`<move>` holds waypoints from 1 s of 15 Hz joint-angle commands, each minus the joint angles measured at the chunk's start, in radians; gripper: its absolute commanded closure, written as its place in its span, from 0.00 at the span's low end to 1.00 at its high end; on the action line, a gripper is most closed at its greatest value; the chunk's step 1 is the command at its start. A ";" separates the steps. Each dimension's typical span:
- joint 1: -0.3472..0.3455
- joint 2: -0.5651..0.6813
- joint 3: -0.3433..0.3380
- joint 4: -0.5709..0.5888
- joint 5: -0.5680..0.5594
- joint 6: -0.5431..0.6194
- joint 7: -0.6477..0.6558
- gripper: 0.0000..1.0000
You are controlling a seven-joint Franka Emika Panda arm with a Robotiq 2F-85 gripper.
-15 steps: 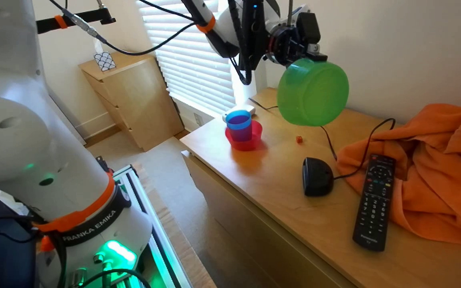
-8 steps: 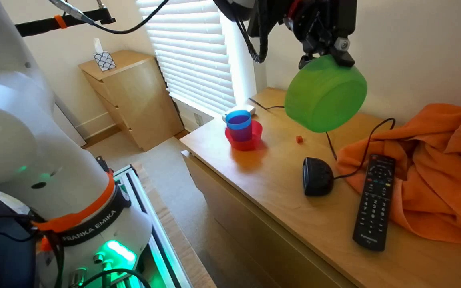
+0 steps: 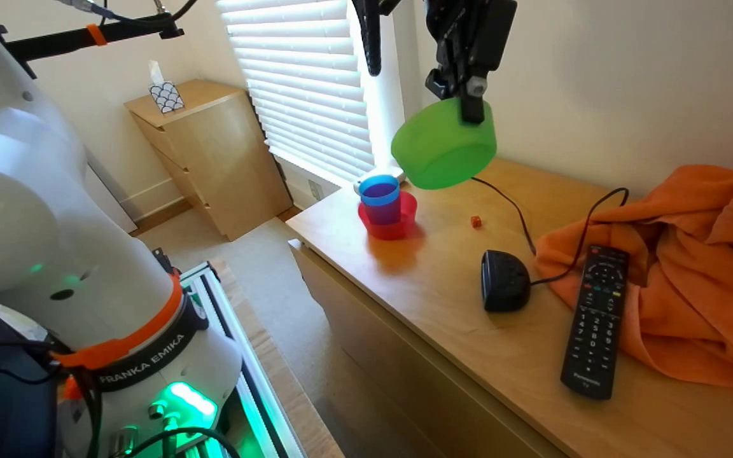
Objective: Pick the green bowl and take the red thing out of the it then place the bowl back down
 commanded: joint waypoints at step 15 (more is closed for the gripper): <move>-0.089 0.340 -0.154 0.221 0.360 0.415 0.031 0.99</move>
